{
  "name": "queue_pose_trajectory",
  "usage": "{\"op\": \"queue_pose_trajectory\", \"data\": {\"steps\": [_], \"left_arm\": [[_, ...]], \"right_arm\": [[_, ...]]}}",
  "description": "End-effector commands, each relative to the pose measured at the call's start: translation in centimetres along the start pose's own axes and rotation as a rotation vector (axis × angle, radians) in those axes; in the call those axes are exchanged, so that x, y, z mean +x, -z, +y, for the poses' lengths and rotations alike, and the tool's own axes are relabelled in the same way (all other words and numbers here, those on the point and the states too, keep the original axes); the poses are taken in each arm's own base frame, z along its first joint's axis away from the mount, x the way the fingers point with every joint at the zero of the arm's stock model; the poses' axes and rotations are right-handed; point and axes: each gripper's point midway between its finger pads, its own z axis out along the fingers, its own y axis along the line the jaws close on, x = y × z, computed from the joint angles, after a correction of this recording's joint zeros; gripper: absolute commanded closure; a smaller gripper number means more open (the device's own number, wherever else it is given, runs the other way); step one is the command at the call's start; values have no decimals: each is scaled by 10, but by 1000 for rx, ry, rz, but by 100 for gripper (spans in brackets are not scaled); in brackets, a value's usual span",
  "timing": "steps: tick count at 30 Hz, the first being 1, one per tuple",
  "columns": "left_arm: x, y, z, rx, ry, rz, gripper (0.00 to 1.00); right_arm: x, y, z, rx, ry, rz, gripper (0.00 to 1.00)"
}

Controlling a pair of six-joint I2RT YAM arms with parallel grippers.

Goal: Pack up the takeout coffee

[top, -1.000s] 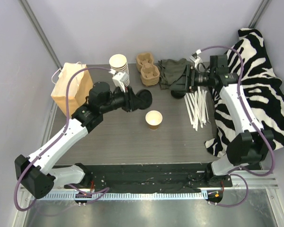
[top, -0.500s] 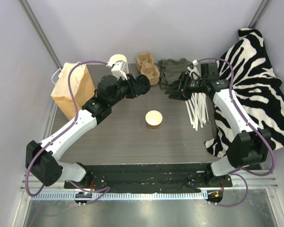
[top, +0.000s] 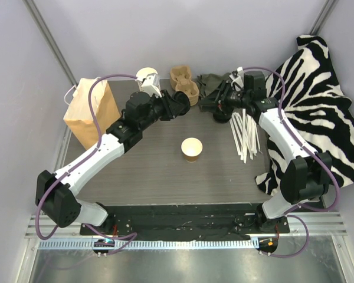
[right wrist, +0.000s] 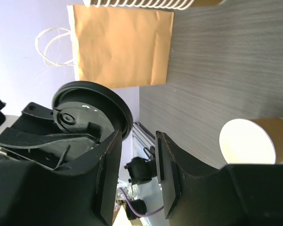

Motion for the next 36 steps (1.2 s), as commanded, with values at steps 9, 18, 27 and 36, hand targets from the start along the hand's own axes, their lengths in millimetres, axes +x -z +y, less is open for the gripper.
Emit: {"op": "queue_pose_trajectory", "data": {"steps": [9,18,27,36], "left_arm": [[-28,-7,-5,-23,48,-102,100],[-28,-9,-4,-23,63,-102,100],[-25,-11,-3,-23,69,-96,100],[-25,-13,-3,-21,75,-98,100]], "right_arm": [[5,-11,42,-89,44,-81,57],[17,-21,35,-78,19,-52,63],[22,-25,41,-119,-19,-25,67],[28,-28,38,-126,-43,-9,71]]}}
